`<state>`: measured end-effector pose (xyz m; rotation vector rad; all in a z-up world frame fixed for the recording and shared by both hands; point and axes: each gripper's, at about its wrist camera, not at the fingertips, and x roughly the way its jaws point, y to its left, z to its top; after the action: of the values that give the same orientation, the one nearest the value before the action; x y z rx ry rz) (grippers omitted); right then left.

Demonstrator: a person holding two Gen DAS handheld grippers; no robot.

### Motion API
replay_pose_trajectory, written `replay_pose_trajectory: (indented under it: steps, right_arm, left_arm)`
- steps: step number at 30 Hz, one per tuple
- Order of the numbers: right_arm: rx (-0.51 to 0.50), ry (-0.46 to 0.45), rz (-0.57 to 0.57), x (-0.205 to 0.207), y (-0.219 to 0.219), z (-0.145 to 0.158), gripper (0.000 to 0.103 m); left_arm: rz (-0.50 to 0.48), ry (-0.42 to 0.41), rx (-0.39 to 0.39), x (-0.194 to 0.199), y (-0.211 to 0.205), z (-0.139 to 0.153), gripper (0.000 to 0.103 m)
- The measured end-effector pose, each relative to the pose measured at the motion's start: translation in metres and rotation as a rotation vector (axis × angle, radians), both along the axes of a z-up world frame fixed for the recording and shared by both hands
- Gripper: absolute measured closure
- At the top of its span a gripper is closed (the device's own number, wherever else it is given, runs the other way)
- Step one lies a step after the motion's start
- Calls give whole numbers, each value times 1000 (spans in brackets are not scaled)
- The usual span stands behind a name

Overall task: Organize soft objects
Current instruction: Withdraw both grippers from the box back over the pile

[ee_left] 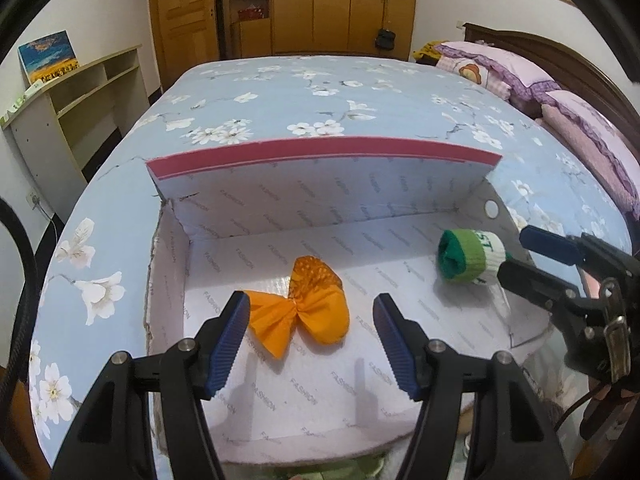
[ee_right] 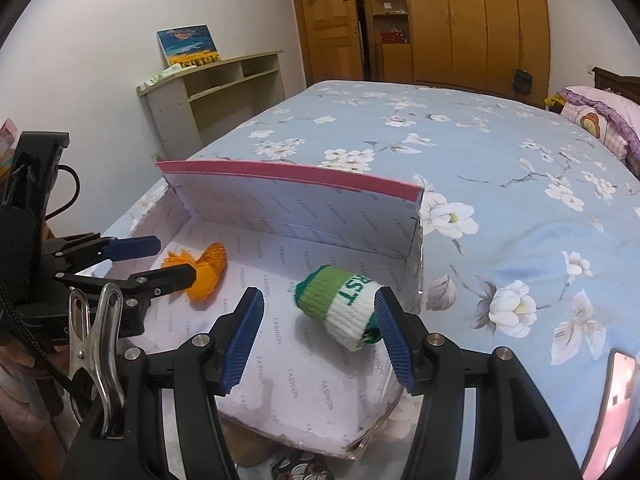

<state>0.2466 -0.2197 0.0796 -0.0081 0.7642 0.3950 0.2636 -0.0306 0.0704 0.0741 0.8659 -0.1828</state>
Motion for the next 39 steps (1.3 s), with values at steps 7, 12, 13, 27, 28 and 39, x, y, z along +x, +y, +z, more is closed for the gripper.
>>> replay_pose_trajectory:
  steps: [7, 12, 13, 27, 28, 39]
  right_arm:
    - [-8, -8, -6, -18, -2, 9, 44]
    - [-5, -14, -26, -34, -7, 16, 44]
    - [-3, -14, -29, -37, -8, 16, 44]
    - [-1, 28, -49, -91, -16, 8, 44]
    - [4, 34, -54, -95, -17, 7, 44]
    - [7, 103, -81, -117, -22, -15, 44]
  left_arm:
    - [-3, -14, -6, -21, 5, 11, 35]
    - [11, -11, -7, -40, 12, 16, 35]
    - [13, -12, -9, -43, 14, 16, 35]
    - [50, -23, 3, -108, 25, 13, 35]
    - [49, -22, 2, -111, 25, 12, 35]
    - [100, 29, -39, -118, 36, -19, 36]
